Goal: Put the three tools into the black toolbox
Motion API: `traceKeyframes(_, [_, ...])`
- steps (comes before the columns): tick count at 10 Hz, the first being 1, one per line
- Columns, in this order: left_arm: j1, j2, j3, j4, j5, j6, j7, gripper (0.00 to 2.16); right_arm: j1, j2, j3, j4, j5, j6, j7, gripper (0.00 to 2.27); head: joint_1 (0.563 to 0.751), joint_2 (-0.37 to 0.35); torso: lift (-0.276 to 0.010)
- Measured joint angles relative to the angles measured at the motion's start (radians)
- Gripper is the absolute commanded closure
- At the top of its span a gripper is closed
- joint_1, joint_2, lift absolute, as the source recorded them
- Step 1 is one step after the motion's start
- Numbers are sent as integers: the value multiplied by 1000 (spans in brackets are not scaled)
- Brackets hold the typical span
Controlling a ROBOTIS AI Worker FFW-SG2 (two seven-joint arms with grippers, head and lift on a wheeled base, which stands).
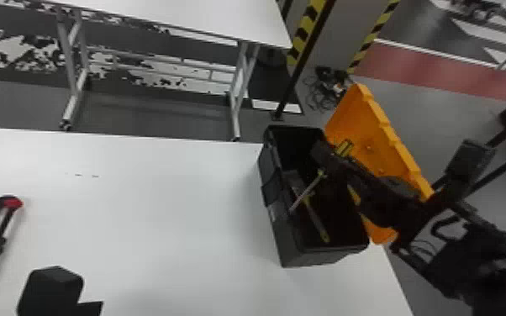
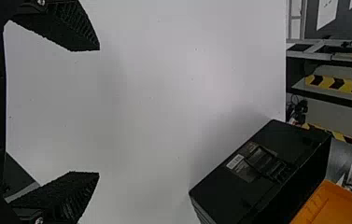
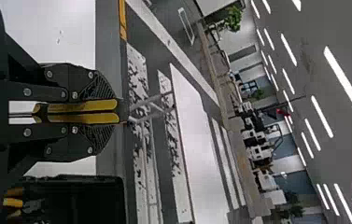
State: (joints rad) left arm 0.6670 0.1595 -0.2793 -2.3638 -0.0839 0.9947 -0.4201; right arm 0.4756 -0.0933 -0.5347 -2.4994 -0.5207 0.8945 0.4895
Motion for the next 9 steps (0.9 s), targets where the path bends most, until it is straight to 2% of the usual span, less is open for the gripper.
traceKeyframes(3, [0,13,12,9,14,-29,-3,-2,47,-31,162,52,334,-298,-68,2246,695,-350,-51])
traceKeyframes(5, [2,19,40,9,41,-34,-12,-2,58,-49,246,116,506,-454,-92,2246,695,-350,-51])
traceKeyframes(7, [3,30,69,1,71,-39,-20,-2,73,-62,261,188,563,-562,-112,2246,695,-350,-51])
traceKeyframes(9, [7,36,86,-4,84,-40,-25,-2,73,-68,244,246,561,-619,-135,2246,695,-350,-51])
